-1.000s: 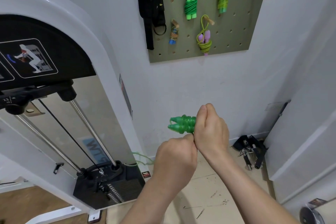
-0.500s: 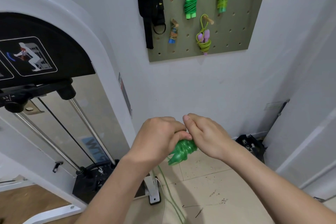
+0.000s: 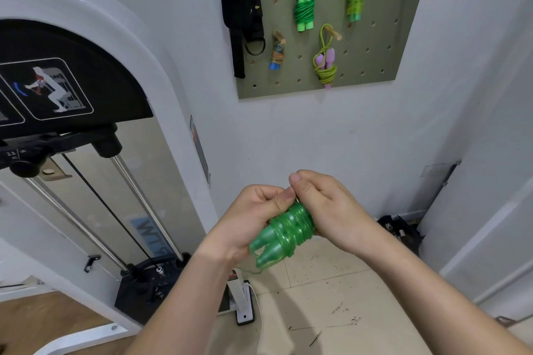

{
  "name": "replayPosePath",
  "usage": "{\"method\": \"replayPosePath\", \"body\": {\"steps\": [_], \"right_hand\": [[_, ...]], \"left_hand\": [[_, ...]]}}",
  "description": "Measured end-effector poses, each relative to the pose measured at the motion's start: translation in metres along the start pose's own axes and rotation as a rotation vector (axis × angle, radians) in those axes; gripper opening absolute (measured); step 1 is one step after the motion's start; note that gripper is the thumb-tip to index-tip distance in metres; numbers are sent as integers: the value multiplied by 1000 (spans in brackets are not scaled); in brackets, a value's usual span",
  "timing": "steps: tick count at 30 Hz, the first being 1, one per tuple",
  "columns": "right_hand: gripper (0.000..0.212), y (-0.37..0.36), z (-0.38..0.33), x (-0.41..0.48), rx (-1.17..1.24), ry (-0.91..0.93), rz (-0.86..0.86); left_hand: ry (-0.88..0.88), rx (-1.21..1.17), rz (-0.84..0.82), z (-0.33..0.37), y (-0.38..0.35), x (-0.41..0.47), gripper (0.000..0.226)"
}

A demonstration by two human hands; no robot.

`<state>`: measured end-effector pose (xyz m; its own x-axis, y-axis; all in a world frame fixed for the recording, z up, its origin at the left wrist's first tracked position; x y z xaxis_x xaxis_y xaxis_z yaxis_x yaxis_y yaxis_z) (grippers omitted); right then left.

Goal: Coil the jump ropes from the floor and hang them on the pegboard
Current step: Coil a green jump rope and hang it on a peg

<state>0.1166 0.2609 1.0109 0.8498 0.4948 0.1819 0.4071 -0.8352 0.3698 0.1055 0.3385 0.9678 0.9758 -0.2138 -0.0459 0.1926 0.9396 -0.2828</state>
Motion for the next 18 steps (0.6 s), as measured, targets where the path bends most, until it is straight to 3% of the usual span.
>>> {"method": "replayPosePath", "body": {"steps": [5, 9, 12, 16, 18], "right_hand": [[33, -1, 12, 1, 208, -85, 134], [32, -5, 5, 2, 142, -30, 123], [36, -2, 2, -3, 153, -48, 149], [34, 18, 10, -3, 402, -196, 352], [33, 25, 19, -1, 385, -219, 461]], "left_hand": [[33, -111, 54, -7, 0, 2, 47], [-65, -101, 5, 9, -4, -7, 20], [-84, -95, -33, 18, -8, -14, 20], [-29, -162, 192, -7, 5, -11, 23], [-35, -133, 326, -21, 5, -15, 12]]}}
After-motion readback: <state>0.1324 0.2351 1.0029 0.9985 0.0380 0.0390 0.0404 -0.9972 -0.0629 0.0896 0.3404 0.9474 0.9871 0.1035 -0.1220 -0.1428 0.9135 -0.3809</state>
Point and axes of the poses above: each hand's wrist, its own x-axis towards the middle knuckle, its own y-axis out of the back of the hand, z = x × y, the point moved 10 cm from there along x, towards the middle knuckle, and after that the axes turned 4 degrees about -x, right-handed, at the moved point
